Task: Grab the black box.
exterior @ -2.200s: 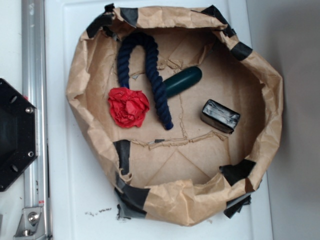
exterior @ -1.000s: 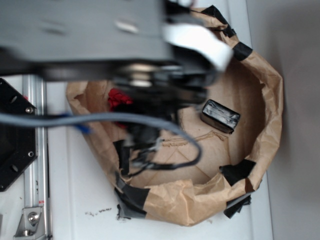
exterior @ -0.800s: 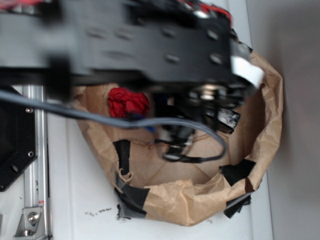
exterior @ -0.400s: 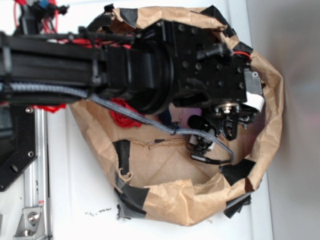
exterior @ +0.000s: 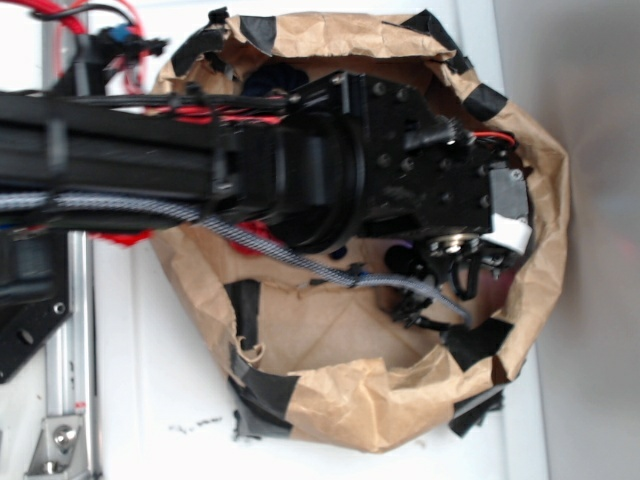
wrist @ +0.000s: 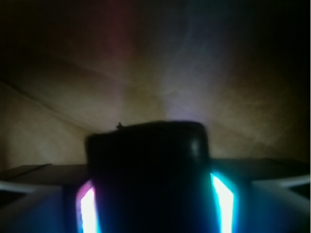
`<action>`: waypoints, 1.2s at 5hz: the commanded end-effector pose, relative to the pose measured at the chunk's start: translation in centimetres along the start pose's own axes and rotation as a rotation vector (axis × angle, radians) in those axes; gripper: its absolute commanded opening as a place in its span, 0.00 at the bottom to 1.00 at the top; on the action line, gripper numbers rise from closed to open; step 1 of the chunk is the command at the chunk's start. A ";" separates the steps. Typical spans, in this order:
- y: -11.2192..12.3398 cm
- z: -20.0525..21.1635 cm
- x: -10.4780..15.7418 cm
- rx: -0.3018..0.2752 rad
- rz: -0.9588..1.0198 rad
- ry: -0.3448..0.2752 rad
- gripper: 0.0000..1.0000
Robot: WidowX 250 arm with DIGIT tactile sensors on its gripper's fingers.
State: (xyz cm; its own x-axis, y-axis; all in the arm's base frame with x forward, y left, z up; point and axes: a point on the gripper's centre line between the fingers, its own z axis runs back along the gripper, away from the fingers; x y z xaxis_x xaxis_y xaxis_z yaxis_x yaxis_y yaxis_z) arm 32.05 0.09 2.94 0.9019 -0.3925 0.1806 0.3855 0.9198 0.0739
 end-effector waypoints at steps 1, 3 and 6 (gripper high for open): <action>-0.8 10.3 -1.1 -0.006 0.173 -0.023 0.00; -0.4 17.8 -3.8 0.033 0.438 0.039 0.00; 0.7 16.6 -3.3 -0.003 0.486 0.101 0.00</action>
